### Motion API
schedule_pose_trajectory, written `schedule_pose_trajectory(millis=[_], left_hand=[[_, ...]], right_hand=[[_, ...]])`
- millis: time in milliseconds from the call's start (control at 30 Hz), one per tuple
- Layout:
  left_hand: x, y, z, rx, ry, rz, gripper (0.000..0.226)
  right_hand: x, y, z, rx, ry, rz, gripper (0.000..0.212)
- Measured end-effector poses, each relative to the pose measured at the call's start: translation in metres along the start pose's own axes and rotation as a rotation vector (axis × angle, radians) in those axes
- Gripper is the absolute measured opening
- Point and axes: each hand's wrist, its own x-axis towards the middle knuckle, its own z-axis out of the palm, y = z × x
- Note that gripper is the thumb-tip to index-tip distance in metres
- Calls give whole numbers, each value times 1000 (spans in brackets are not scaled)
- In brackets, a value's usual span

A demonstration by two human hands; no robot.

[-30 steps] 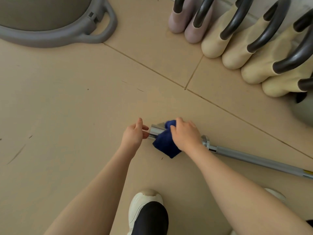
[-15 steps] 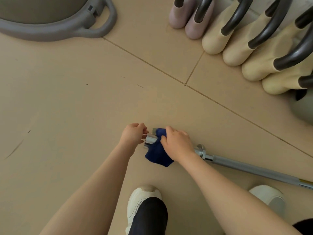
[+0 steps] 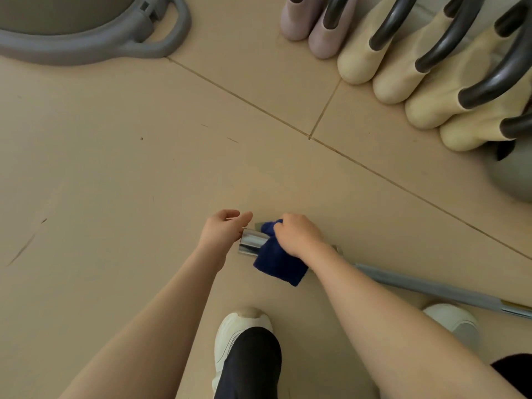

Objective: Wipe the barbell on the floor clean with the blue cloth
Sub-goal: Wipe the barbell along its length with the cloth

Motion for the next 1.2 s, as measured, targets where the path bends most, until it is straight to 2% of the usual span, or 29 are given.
schedule_pose_trajectory(millis=[133, 267, 333, 500, 567, 633, 700, 767, 900, 1000, 1067, 1133, 1200], left_hand=[[-1, 3, 1, -57, 0, 11, 34], [1, 2, 2, -110, 49, 6, 30], [1, -1, 2, -115, 58, 8, 31], [0, 0, 2, -58, 41, 56, 32], [-1, 1, 3, -52, 40, 57, 32], [-3, 2, 4, -48, 40, 58, 32], [-6, 2, 2, -35, 25, 70, 32], [-12, -3, -1, 9, -32, 79, 33], [-22, -21, -2, -70, -200, 106, 47], [-18, -24, -7, -108, -192, 98, 53], [-13, -23, -7, -116, -163, 87, 52], [-10, -20, -2, -149, -124, 81, 47], [-7, -13, 5, -139, -56, 92, 41]], right_hand=[[-5, -26, 12, 68, -11, -154, 27], [-4, -13, 6, 89, -85, -241, 21], [-5, 8, -1, 9, -46, -195, 20], [-14, 45, -16, -194, 91, 75, 24], [-13, 33, -11, -195, 105, 10, 22], [-11, 24, -4, -120, 66, -106, 19], [-6, 32, -7, -45, 19, -133, 18], [-4, 52, -18, 20, 25, -52, 20], [0, 84, -39, 86, 215, 164, 24], [-5, 99, -40, 213, 267, 301, 20], [-15, 97, -28, 318, 293, 278, 15], [-27, 83, -15, 377, 331, 173, 15], [-32, 72, -11, 297, 313, 27, 20]])
